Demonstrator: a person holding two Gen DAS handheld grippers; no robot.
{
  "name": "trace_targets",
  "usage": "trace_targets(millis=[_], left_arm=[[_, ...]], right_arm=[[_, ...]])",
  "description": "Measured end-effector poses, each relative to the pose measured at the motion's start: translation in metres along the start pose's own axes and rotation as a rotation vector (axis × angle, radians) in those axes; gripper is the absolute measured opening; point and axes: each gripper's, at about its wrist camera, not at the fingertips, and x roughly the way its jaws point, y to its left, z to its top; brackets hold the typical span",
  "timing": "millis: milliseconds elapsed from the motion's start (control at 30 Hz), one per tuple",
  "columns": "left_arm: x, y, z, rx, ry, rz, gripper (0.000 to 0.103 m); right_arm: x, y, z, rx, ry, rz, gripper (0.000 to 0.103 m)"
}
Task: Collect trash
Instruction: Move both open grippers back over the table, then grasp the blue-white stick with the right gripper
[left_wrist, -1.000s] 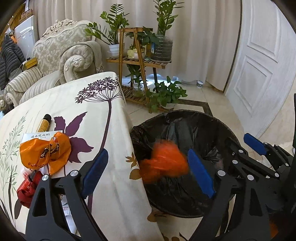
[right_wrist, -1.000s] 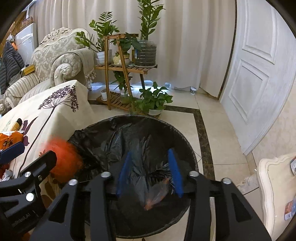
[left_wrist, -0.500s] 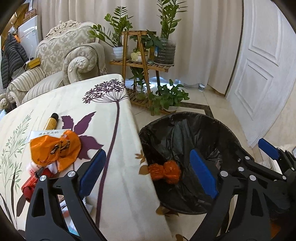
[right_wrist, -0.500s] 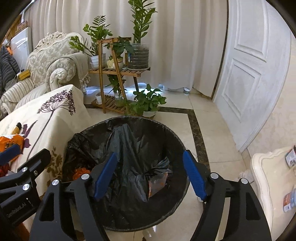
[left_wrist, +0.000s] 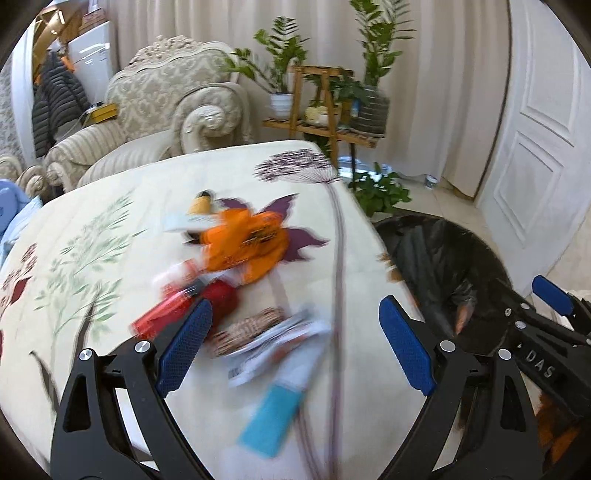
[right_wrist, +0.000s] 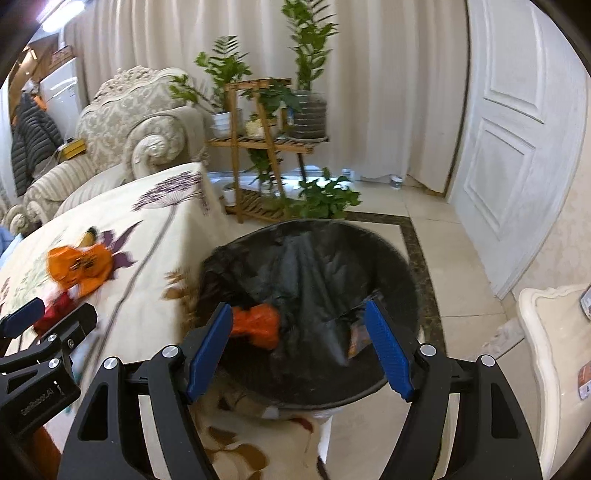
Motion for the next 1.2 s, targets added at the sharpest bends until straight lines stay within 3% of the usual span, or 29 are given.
trace_targets(millis=[500,800,1000,1200], left_arm=[[-0.027,0.112,-0.045,-0.1,0.019,0.156,0.09],[-0.03,0.145,-0.061,-0.153,0.029,0.153,0.09],[-0.031,0.152,-0.062,-0.177,0.021,0.138,0.09],[-0.03,0.151,-0.062,-0.184,0.021,0.112,0.09]], right_arm=[[-0.013,0.099,-0.026,-0.154,0.063,0.122,0.068],[-0.012,0.147,-0.039,-0.234,0.1,0.153,0.064],[-0.006,0.161,-0.045,-0.281,0.105,0.09,0.063],[-0.007,0.143,-0.04,-0.256,0.124,0.074,0.046]])
